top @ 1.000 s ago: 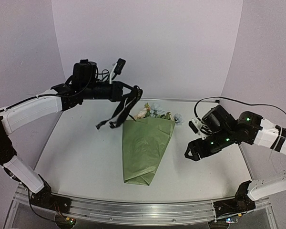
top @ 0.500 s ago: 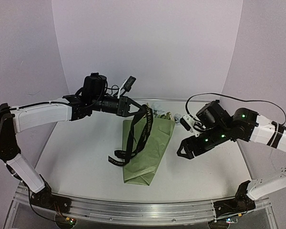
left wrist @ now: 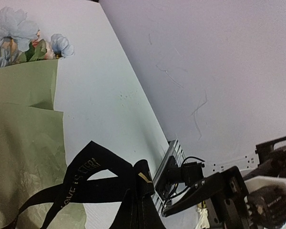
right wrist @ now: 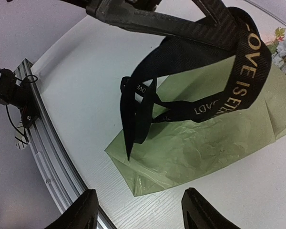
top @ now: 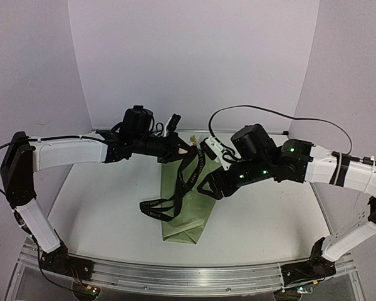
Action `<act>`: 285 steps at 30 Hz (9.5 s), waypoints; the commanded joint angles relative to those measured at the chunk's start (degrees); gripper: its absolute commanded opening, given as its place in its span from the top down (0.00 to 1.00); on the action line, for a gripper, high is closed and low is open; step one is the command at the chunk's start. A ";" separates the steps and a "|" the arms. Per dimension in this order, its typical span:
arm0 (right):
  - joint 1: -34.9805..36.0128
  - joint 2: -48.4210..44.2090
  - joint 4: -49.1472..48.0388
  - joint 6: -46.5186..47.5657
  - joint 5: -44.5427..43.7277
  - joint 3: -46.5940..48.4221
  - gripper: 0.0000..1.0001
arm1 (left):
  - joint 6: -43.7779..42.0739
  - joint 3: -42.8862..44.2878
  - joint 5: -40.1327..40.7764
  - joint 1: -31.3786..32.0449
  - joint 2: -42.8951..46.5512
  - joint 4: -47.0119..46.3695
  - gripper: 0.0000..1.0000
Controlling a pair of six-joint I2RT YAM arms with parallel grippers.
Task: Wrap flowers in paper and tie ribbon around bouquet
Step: Pass from the left arm to the right, then straighten the ribbon in the folded bouquet, then move the ribbon to the center of the board.
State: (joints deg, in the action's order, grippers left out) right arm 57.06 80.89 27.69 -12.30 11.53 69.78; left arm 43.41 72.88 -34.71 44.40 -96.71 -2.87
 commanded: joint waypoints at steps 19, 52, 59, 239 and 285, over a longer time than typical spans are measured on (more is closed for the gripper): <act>0.14 11.60 -1.97 9.53 2.83 9.08 0.38 | 9.06 3.10 11.40 3.94 -2.06 -1.42 1.00; -1.11 1.56 19.06 11.30 -18.22 6.17 1.00 | -3.34 -7.63 16.14 4.21 8.56 4.59 0.33; -3.29 -1.87 21.92 9.09 -19.90 3.21 1.00 | -9.13 -13.88 18.28 4.34 11.07 12.41 0.38; -66.35 -10.11 57.20 -8.09 -25.72 -2.66 0.41 | 19.24 -38.33 64.28 -28.07 34.74 36.28 0.17; -7.48 22.01 1.63 -25.91 -2.96 -9.12 0.49 | -5.39 -34.80 21.67 7.23 3.90 -6.33 0.67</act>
State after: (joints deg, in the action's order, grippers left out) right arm 47.29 103.96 31.33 -37.56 9.89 61.58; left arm 36.50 39.56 -12.31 49.83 -94.78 -8.10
